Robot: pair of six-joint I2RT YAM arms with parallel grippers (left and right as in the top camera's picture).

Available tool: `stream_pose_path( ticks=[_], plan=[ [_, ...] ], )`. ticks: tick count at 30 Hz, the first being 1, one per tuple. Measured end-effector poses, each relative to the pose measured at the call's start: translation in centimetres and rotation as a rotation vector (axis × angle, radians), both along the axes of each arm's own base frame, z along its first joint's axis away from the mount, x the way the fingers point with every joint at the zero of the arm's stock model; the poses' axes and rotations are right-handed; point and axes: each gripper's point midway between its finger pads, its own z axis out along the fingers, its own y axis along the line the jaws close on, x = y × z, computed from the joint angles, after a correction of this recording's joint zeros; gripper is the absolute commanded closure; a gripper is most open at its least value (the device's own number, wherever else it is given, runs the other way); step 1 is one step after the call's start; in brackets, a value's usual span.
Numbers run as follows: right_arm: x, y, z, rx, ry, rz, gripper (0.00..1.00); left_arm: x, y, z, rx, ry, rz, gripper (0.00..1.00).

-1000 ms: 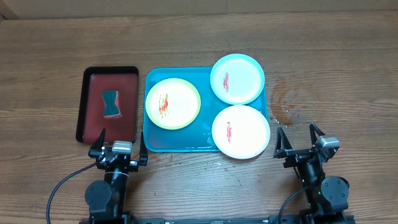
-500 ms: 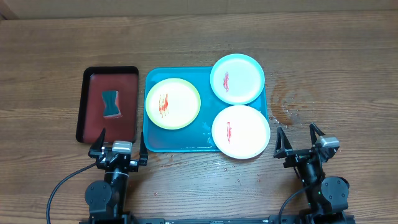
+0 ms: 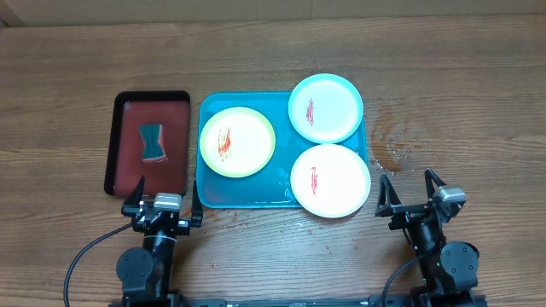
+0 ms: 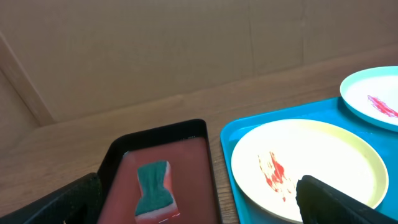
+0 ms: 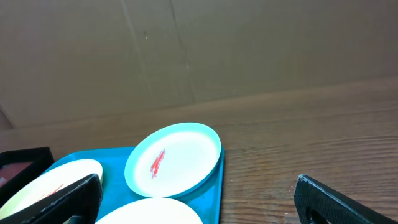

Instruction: Clean dirty plates on tray and stack at the side

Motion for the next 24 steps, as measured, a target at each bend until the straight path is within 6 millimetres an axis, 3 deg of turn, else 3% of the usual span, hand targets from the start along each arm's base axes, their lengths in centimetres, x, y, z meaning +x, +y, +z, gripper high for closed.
stream_pose_path(
  ticks=[24],
  plan=[
    [0.01, 0.0, 0.22, 0.001, -0.009, 0.0, 0.0, 0.0, -0.01, 0.01, 0.0, 0.0, -0.001, 0.0]
  ],
)
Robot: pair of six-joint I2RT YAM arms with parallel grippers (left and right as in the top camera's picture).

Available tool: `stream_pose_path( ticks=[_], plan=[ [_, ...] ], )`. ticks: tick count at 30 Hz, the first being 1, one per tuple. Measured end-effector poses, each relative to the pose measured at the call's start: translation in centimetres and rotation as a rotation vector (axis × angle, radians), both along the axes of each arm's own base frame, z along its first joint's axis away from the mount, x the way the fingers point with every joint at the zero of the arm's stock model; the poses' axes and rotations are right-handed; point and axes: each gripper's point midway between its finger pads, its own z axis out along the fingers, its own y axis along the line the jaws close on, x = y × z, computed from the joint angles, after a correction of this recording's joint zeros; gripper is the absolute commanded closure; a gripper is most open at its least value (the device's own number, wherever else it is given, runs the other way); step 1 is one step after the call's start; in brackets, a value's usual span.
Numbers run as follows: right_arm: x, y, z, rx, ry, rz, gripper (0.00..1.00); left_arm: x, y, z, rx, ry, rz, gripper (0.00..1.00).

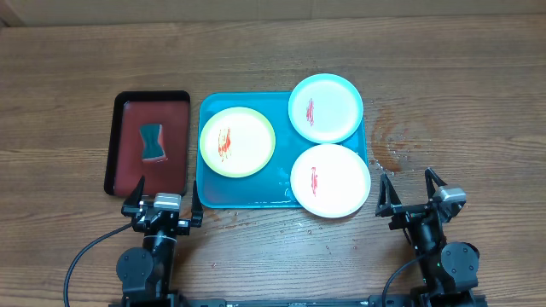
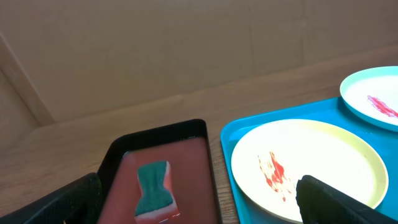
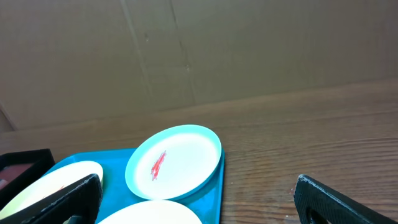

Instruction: Clean dirty plates on tray and stack at the side

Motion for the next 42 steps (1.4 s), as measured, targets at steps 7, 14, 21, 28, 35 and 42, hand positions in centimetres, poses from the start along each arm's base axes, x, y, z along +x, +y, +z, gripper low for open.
stream_pose_path(
  ticks=[7, 14, 21, 28, 35, 42],
  plan=[
    [0.0, 0.1, 0.2, 0.002, -0.01, 0.008, 0.0, 0.0, -0.2, 0.2, -0.006, -0.009, -0.011, 0.0],
    [-0.3, 1.3, 0.3, 0.003, -0.009, 0.076, 0.0, -0.3, -1.1, 0.4, -0.103, 0.018, -0.053, 0.0],
    [-1.5, 1.5, 2.8, -0.002, 0.035, 0.102, 0.0, -1.4, -1.7, 5.1, -0.161, 0.1, -0.074, 0.0],
    [-2.8, 1.6, 8.5, -0.002, 0.042, 0.118, 0.0, -1.7, -1.9, 11.8, -0.184, 0.217, -0.077, 0.0],
    [-2.1, 3.2, 12.6, -0.006, 0.121, 0.204, 0.0, -1.2, -2.4, 16.5, -0.229, 0.449, -0.087, 0.0],
    [0.3, 5.4, 13.6, -0.001, 0.425, 0.306, 0.0, -0.7, -2.6, 17.2, -0.254, 0.792, -0.079, 0.0]
  ],
)
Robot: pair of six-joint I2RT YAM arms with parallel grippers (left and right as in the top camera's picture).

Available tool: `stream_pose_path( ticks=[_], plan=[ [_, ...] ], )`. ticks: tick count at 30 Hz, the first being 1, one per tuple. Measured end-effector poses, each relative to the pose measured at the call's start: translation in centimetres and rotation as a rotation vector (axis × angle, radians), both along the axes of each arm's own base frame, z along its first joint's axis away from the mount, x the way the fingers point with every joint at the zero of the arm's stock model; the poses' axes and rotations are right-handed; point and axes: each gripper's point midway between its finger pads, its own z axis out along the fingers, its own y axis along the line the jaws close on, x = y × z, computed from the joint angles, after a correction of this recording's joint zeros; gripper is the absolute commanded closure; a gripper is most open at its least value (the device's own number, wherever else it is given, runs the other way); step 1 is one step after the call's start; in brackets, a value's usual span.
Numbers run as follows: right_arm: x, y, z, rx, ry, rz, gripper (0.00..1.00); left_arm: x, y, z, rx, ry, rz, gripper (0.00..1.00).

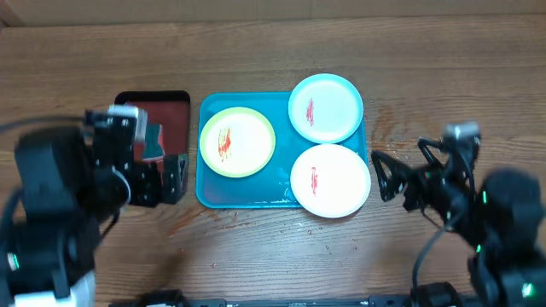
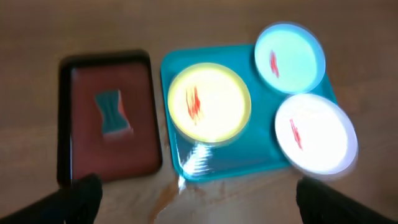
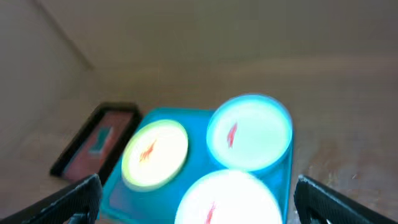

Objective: Clean dirty plates on tray and stack at the side
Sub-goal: 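Move the right gripper to the yellow plate's right rim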

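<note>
Three plates smeared with red lie on a blue tray (image 1: 209,194): a yellow-green one (image 1: 237,141) at the left, a cyan one (image 1: 325,107) at the back right, a white one (image 1: 330,180) at the front right. A teal sponge (image 2: 112,113) rests in a black tray with a red floor (image 2: 65,124). My left gripper (image 1: 160,181) hangs open high over that black tray's front end, empty. My right gripper (image 1: 403,176) is open and empty, raised just right of the white plate (image 3: 230,199). Both arms are blurred.
The left arm covers most of the black tray in the overhead view. A wet patch (image 2: 186,180) shines on the blue tray's front edge and the wood below it. Damp specks (image 1: 388,153) mark the wooden table (image 1: 478,77) right of the tray.
Both arms have risen from their low rest at the table's front edge and come forward. Both wrist cameras are now higher and look down on the trays. Plates and sponge have not moved.
At the two earlier moments both arms sat low at the front edge, grippers open, wrist views level over the table. Now both are raised, the left over the black tray, the right beside the white plate. All three plates lie on the tray as before.
</note>
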Motion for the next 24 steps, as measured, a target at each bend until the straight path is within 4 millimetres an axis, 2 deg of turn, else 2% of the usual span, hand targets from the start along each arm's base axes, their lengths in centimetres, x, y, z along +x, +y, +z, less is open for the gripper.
stream_pose_path(
  ticks=[3, 6, 9, 12, 13, 18, 20, 24],
  plan=[
    [1.1, 0.5, 0.0, -0.018, 0.168, 0.018, 0.0, 0.9, 0.0, -0.2, -0.004, 0.128, -0.015, 0.0],
    [2.8, 1.0, 0.4, -0.034, 0.301, 0.025, 0.0, 2.9, -0.1, -0.7, -0.024, 0.203, -0.029, 0.0],
    [5.2, 1.6, 1.0, -0.031, 0.345, 0.033, 0.0, 4.5, -0.2, -2.5, -0.044, 0.282, -0.038, 0.0],
    [7.6, 2.7, 0.4, -0.002, 0.363, 0.069, 0.0, 6.4, -0.6, -4.3, -0.076, 0.338, -0.054, 0.0],
    [8.3, 3.1, 0.1, 0.008, 0.371, 0.083, 0.0, 7.0, -0.7, -5.0, -0.088, 0.358, -0.059, 0.0],
    [11.1, 5.4, -2.4, 0.054, 0.425, 0.139, 0.14, 9.3, -1.2, -8.3, -0.139, 0.463, -0.07, 0.0],
    [11.8, 6.5, -3.9, 0.06, 0.472, 0.14, 0.15, 10.1, -1.3, -9.5, -0.152, 0.491, -0.073, 0.0],
    [12.6, 9.2, -8.5, 0.023, 0.601, 0.105, 0.2, 11.1, -1.3, -11.1, -0.163, 0.526, -0.07, 0.03]
  ],
)
